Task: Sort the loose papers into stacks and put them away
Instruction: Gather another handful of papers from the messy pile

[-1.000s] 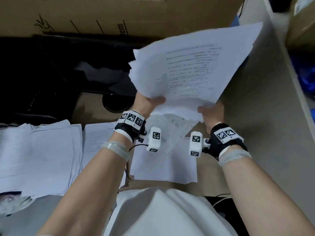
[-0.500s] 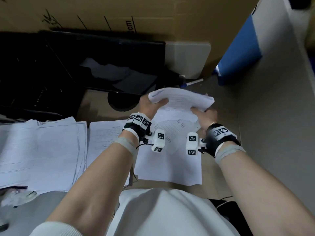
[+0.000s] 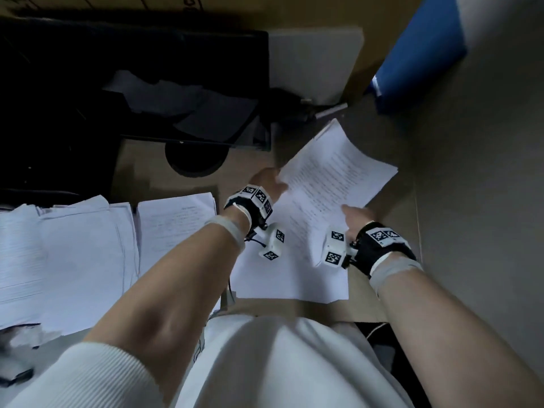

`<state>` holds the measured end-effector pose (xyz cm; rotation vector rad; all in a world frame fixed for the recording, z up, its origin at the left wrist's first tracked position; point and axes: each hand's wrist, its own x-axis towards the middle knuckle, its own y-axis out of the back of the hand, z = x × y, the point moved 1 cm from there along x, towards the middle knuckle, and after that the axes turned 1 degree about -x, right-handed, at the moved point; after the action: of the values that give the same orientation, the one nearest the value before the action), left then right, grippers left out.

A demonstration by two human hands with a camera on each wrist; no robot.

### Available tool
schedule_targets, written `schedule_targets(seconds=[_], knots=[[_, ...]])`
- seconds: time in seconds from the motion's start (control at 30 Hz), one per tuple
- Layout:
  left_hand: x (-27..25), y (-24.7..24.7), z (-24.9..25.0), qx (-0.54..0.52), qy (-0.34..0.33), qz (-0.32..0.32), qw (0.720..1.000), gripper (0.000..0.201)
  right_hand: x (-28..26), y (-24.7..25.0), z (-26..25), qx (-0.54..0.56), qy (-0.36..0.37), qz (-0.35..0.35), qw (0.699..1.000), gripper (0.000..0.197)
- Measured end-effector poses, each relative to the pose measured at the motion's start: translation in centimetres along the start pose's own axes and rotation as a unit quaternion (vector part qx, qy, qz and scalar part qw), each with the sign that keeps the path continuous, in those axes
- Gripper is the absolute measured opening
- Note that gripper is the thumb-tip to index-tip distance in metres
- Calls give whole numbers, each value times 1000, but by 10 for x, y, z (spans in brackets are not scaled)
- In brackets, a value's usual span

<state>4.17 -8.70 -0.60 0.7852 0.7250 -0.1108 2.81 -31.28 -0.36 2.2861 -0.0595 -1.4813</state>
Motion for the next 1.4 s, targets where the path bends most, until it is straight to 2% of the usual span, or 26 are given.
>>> schedule_targets(seconds=[0.07,0.13,0.2,0.27,0.37,0.43,0.5,0.53,0.63,0.67,0.77,0.87,0.93,1.0,1.07,1.13,1.23,1.3,1.37,1.4], knots=[[15,-11,-10,54,21,-1,998,53,6,-11,10,0,-54,-33,998,39],[30,-21,-17,127,25,-22,991,56,14,-21,17,49,-99,-57,992,39],[41,-26,-25,156,40,-39,986,61,22,-27,18,63,-126,-67,988,39],[52,-30,-33,149,42,-40,987,73,30,-26,17,26,-143,-70,987,49],[59,-34,-34,127,44,-60,989,100,38,-27,11,2,-120,-77,990,67],[56,-34,-27,101,43,-61,992,91,39,-29,8,-3,-112,-83,990,73],[48,-34,-20,65,35,-27,997,75,35,-25,6,-13,-113,-53,992,82],[43,-34,-19,24,35,-11,999,76,32,-22,4,-17,-108,-40,993,83],[20,-32,-19,-153,15,2,988,94,13,-12,-2,17,-96,-51,994,68],[11,-32,-20,-179,18,-10,984,94,6,-11,-3,29,-68,-39,997,59],[-19,-34,-28,-238,54,-41,969,67,-11,-10,-7,-33,68,54,996,28],[-54,-33,-49,-347,126,24,929,60,-27,-20,-9,-151,163,38,974,30],[-73,-36,-71,-420,168,63,890,45,-37,-32,-10,-241,211,21,947,32],[-94,-43,-92,-456,220,68,860,43,-47,-47,-8,-308,244,5,920,33],[-111,-54,-116,-429,277,68,857,47,-53,-65,-5,-359,250,-21,899,29],[-129,-66,-139,-438,312,49,841,47,-58,-82,3,-401,238,-44,883,24],[-151,-90,-164,-448,323,8,834,40,-60,-102,17,-445,226,-51,865,21],[-162,-102,-170,-465,329,0,822,22,-57,-113,29,-468,222,-39,854,22],[-170,-113,-174,-479,337,-29,810,13,-50,-121,39,-514,227,-22,827,32],[-172,-118,-177,-476,338,-53,810,16,-46,-123,44,-539,233,-11,809,37]])
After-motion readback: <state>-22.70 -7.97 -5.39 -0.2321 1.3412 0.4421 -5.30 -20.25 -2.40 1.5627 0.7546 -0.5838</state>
